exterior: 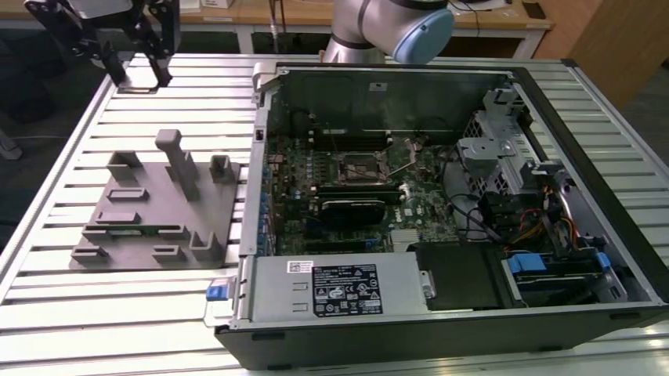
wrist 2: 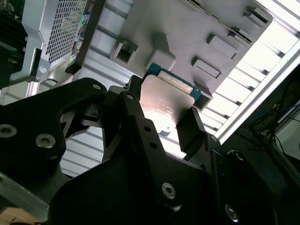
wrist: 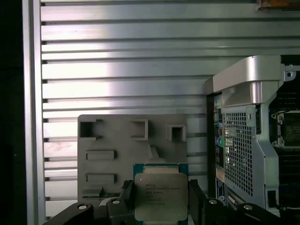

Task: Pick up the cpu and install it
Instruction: 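Pick up the cpu and move it towards the insertion slot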

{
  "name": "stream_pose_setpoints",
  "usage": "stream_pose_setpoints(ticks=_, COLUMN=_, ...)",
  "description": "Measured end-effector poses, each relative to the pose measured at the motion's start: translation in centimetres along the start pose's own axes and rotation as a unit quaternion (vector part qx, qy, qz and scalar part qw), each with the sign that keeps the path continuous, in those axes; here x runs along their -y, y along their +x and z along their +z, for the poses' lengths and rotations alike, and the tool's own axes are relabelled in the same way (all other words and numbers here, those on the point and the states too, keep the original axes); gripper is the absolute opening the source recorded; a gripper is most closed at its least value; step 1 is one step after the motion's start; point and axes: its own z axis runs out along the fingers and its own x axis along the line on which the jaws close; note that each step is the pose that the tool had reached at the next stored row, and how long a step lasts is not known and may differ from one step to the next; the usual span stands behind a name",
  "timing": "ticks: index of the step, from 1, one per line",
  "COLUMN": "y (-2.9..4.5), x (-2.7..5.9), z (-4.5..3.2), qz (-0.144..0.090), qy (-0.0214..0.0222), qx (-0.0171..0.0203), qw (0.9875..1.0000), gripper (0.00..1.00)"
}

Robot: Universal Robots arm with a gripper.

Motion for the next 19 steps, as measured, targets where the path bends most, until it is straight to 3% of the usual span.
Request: stream_pose_setpoints(ticks=19, y=-2.41, x=-0.61, z=0.08, qz=0.000, qy=0.0000, qx=0.0000, qw=1.0000, gripper=0.55)
